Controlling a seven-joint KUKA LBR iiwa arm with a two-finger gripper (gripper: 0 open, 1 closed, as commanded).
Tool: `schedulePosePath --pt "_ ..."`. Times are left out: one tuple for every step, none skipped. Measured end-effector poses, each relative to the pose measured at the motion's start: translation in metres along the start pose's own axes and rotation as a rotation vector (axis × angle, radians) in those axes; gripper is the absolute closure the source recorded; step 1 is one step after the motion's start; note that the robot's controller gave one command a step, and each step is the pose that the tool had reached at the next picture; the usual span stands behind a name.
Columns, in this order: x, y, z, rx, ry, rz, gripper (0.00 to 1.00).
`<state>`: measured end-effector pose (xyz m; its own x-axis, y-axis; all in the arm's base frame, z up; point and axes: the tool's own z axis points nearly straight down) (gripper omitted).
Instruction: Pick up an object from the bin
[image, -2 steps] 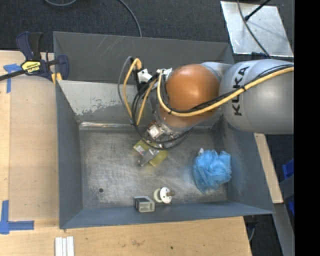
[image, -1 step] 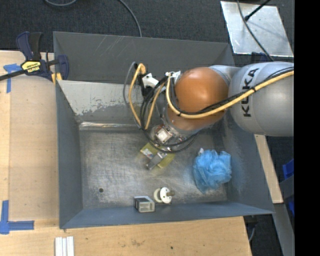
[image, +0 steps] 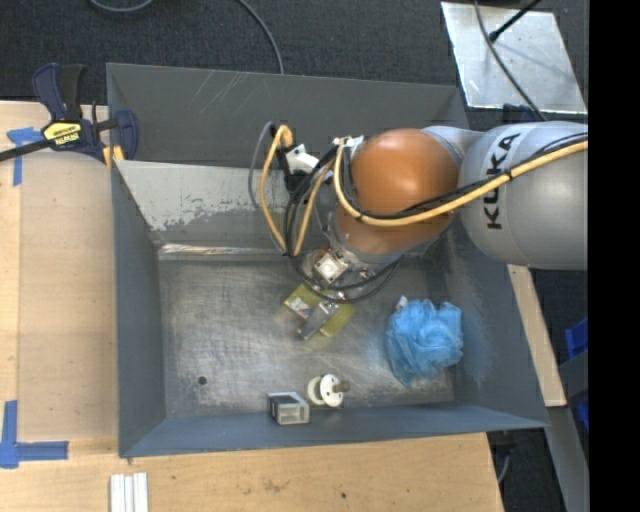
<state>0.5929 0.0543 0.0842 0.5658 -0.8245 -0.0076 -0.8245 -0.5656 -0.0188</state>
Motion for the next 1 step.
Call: schedulePosePath --pt "-0.0042 0.0137 -0.0839 -0.019 0.006 0.06 1.0"
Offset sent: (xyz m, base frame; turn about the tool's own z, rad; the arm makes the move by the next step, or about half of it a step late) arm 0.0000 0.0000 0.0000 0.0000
